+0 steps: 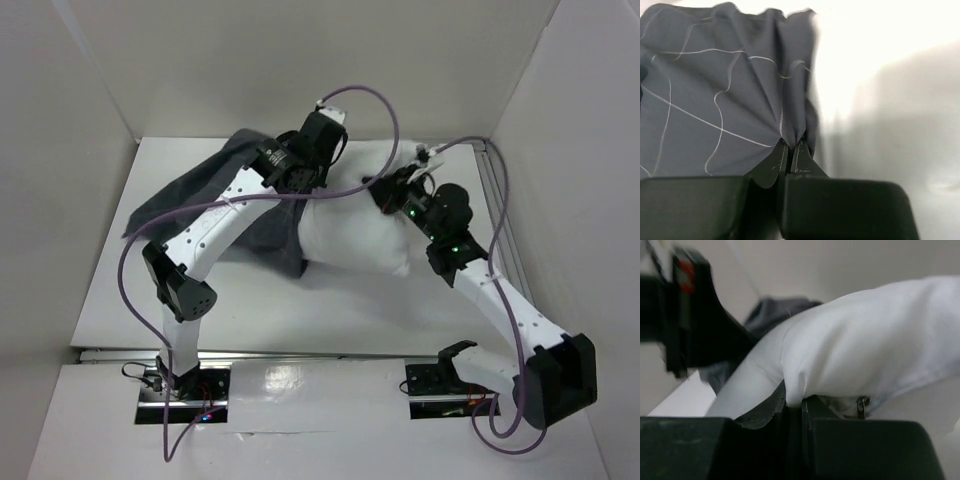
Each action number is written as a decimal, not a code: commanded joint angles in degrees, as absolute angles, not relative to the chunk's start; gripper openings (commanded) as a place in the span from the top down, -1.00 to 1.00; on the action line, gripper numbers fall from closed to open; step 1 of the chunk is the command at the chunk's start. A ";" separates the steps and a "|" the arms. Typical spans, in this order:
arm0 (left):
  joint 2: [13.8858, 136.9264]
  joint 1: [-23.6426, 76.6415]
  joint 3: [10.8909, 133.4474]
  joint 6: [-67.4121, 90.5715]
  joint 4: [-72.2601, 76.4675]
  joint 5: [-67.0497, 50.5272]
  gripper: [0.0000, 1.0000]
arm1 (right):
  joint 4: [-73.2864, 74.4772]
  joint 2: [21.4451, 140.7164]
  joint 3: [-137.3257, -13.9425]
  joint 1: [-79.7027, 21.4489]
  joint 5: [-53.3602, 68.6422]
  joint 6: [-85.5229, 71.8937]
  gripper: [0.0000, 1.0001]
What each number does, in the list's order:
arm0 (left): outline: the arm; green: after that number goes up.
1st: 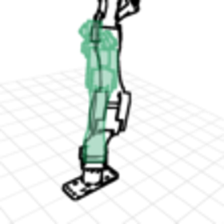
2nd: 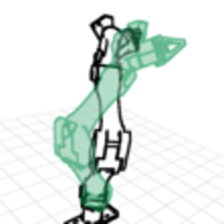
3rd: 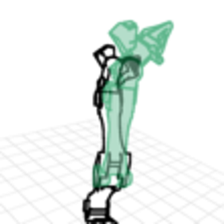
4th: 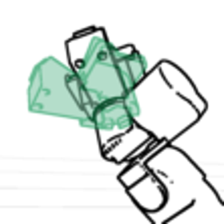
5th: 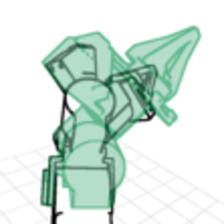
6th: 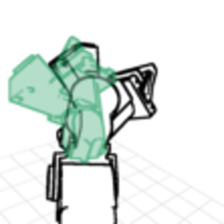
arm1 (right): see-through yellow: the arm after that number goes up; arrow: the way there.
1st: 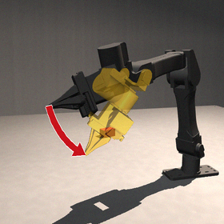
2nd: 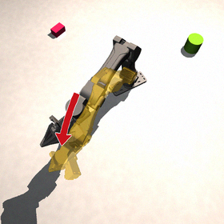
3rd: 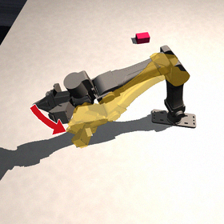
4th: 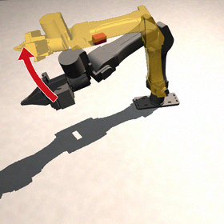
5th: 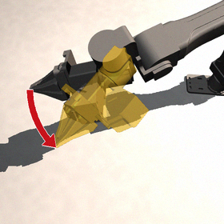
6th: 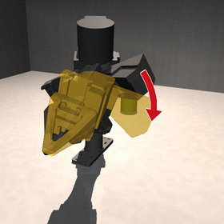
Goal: Put the pillow into the pillowcase
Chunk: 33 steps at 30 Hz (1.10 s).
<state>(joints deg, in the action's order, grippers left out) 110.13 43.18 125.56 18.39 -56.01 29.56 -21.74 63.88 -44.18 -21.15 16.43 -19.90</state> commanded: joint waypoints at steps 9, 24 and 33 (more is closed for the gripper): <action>101.55 47.99 136.01 12.48 -23.58 -4.22 1.00 | -29.17 58.44 -68.28 -21.27 5.00 -0.37 1.00; 72.70 27.09 70.17 38.30 -12.22 0.63 1.00 | -18.38 81.29 -73.92 -44.28 29.55 1.23 1.00; 63.29 16.01 49.58 47.20 -12.12 -1.15 1.00 | -8.44 91.32 -80.69 -54.67 44.03 4.75 0.45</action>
